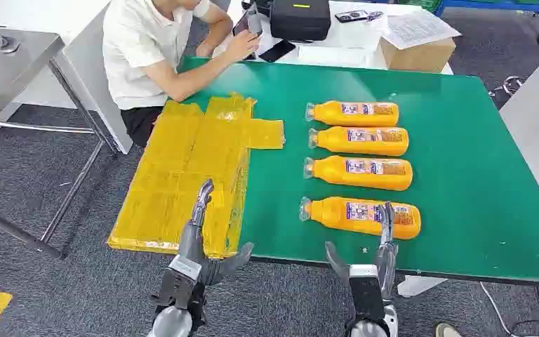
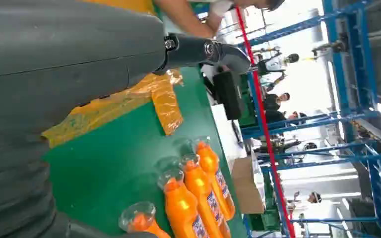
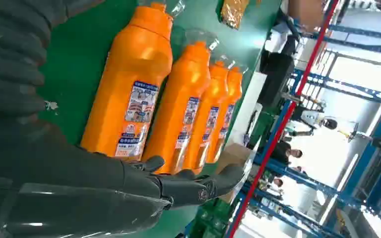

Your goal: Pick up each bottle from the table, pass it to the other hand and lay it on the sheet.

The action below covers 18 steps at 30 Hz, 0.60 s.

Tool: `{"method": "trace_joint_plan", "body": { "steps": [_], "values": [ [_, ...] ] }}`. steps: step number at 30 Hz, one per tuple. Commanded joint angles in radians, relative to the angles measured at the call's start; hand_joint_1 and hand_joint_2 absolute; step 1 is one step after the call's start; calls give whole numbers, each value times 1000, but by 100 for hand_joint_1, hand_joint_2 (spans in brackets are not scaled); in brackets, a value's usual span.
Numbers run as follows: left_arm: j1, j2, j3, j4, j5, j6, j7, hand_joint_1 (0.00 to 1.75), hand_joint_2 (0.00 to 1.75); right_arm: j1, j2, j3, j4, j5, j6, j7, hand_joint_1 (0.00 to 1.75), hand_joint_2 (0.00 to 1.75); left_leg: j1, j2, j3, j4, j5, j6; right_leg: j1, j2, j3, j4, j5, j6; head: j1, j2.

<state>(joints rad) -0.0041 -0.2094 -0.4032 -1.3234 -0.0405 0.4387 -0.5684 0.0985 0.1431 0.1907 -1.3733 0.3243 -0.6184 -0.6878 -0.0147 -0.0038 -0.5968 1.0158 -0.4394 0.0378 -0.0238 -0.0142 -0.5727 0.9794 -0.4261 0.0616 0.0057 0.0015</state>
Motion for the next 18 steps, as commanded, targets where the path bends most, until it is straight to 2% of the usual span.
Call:
{"method": "trace_joint_plan", "body": {
  "steps": [1,9,18],
  "values": [
    [-16,5,16,122,65,-3,12,0,175,-20,-22,17,78,16,2,4,0,175,1,0,3,-1,0,-2,1,1,3,-2,0,-2,0,0],
    [5,10,20,96,61,50,-18,0,175,-16,-41,32,13,49,-2,2,0,175,1,1,2,-1,-1,-2,1,1,2,-1,0,-2,0,0],
    [3,8,18,73,84,43,-28,0,175,-27,-58,43,46,91,-26,9,0,175,1,1,2,0,-1,-2,1,2,2,-1,0,-2,0,0]
  ]
}}
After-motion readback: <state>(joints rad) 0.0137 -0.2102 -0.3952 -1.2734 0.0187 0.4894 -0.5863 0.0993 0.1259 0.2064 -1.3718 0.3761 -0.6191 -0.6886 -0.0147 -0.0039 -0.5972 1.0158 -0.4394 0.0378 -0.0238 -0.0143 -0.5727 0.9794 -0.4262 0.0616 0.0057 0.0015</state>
